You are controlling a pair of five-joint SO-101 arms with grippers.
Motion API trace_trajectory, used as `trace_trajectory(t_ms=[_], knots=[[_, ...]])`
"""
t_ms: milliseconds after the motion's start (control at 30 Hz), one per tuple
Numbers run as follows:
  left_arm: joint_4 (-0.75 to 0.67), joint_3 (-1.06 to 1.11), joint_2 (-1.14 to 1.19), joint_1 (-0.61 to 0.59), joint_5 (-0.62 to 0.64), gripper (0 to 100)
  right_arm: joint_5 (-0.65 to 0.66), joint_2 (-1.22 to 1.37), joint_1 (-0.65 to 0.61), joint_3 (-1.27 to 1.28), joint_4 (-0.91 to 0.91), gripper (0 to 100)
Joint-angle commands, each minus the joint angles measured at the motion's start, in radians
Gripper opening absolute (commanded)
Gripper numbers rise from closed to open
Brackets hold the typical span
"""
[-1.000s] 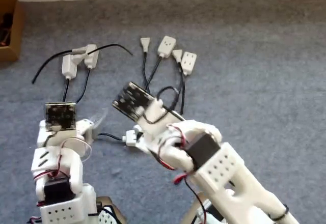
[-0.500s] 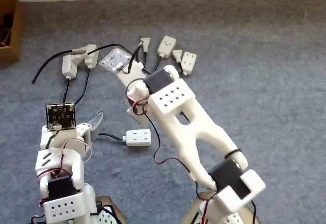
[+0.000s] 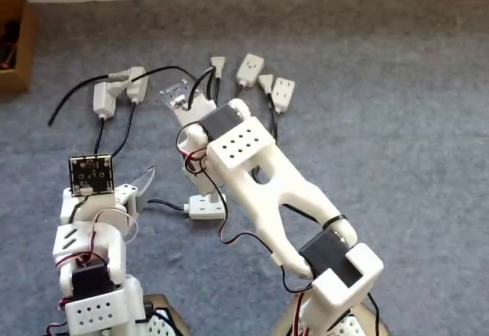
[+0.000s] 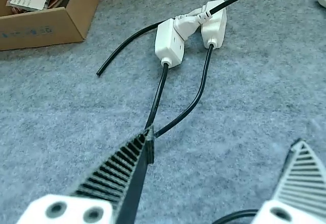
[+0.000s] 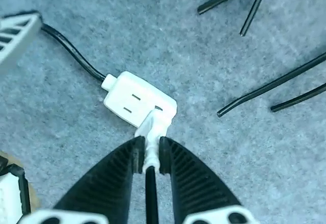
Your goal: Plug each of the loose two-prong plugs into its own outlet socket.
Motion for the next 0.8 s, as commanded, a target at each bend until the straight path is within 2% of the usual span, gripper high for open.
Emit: trace_trajectory(t_ms=[0,400,767], knots=[[-0.018,0.016,-0.007,0.012,-0.009,39,-0.02,-0.01,-0.007,0.027,-0.042,0.8],[-0.017,0.016,-0.007,0.013,-0.009,39,-0.048,-0.019,-0.027,0.045,-0.076,0.8],[-0.017,0.016,-0.007,0.013,-0.009,39,-0.046,-0.015,-0.107,0.045,-0.071,0.8]])
